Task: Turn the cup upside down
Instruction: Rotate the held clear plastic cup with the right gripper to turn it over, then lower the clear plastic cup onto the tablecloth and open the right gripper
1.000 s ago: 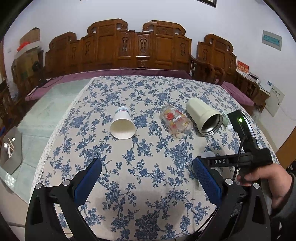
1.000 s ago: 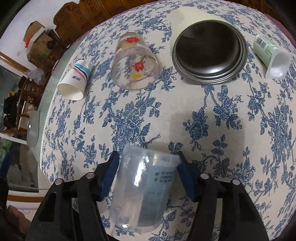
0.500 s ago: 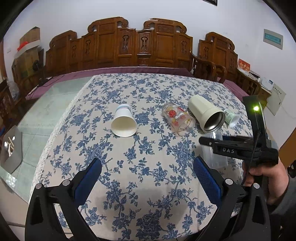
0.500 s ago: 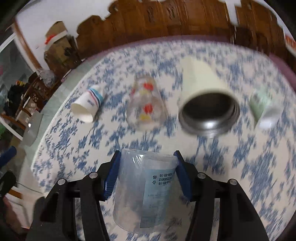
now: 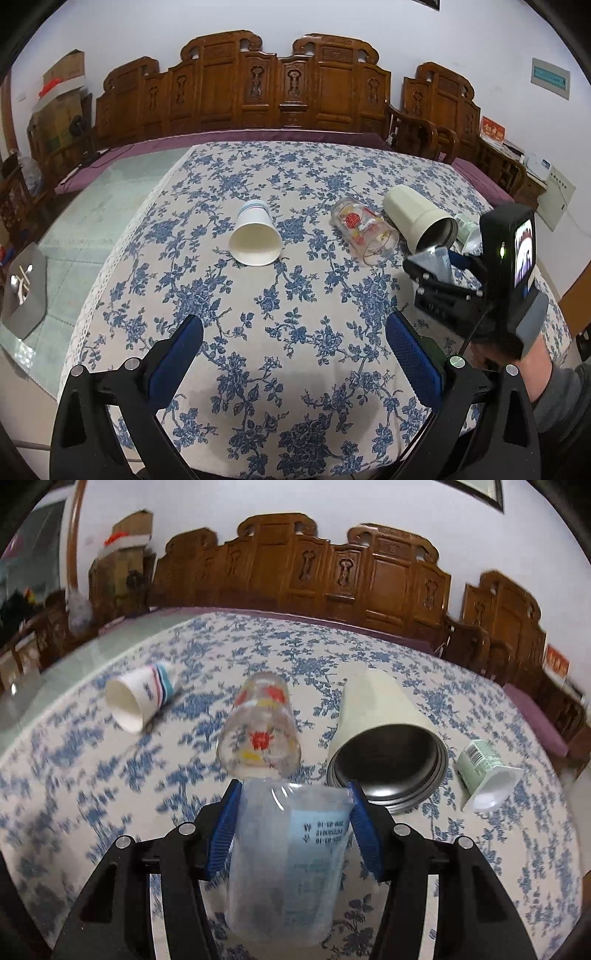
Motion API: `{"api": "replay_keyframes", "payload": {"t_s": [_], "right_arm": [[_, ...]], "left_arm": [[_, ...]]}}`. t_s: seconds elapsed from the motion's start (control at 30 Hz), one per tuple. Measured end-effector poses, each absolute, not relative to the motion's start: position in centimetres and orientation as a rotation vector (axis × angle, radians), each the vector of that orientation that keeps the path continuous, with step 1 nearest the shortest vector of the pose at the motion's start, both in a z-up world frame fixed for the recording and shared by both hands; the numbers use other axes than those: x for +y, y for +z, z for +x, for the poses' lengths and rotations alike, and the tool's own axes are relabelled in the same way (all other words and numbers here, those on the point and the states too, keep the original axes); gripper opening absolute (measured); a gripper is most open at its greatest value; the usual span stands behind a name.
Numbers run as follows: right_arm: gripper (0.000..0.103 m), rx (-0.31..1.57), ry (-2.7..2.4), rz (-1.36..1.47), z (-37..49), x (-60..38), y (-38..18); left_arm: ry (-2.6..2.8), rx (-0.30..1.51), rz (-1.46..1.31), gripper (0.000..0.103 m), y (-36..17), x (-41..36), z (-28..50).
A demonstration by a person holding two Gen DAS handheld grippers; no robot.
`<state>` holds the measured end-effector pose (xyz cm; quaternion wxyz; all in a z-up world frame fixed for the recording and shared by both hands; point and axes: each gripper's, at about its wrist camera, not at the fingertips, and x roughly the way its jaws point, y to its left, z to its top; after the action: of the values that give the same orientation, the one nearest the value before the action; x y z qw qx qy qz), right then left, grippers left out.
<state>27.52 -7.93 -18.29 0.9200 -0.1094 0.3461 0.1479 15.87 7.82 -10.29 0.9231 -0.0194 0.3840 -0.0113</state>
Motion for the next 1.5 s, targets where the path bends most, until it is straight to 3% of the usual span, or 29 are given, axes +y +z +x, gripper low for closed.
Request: {"api": "replay_keyframes", "payload": {"t_s": [0.23,0.3,0.37,0.4,0.7,0.77,0.93,1.1,1.5], "right_arm": [[0.059,0.792,0.329,-0.205,26.3,-8.1,-18.5],[0.060,0.883,0.356,-0.161,27.0,-8.3,-18.5],[0.066,0.978,0.396,-0.125,28.0,-8.5,-18.5],[0.074,1.014,0.414,-0.116,28.4,-8.5,-18.5],[0.075,1.353,0.441,-0.003,33.3,-9.1,-18.4],[0.074,1.407,0.452,0.024,34.3,-9.2,-19.1],[0.058,1.489,0.509,0.039,34.8,-8.6,-19.9],[0.058,1.409,0.545,0.049,34.6,-8.6,-18.8],[0.057,0.771,0.410,-0.055,28.7,-9.9,-15.9]], "left_arm": [[-0.028,0.776,-0.036,0.095,-9.9,7.6,15.6],[-0.029,0.775,-0.038,0.095,-9.8,7.5,15.6],[-0.032,0.775,-0.037,0.095,-9.8,7.4,15.6],[-0.033,0.775,-0.037,0.095,-9.8,7.4,15.6],[-0.038,0.778,-0.046,0.095,-9.8,7.6,15.7],[-0.038,0.781,-0.044,0.095,-9.8,7.6,15.7],[-0.039,0.780,-0.045,0.095,-9.8,7.8,15.7],[-0.038,0.781,-0.044,0.095,-9.9,7.8,15.7],[-0.041,0.781,-0.040,0.095,-10.2,7.3,15.6]]}}
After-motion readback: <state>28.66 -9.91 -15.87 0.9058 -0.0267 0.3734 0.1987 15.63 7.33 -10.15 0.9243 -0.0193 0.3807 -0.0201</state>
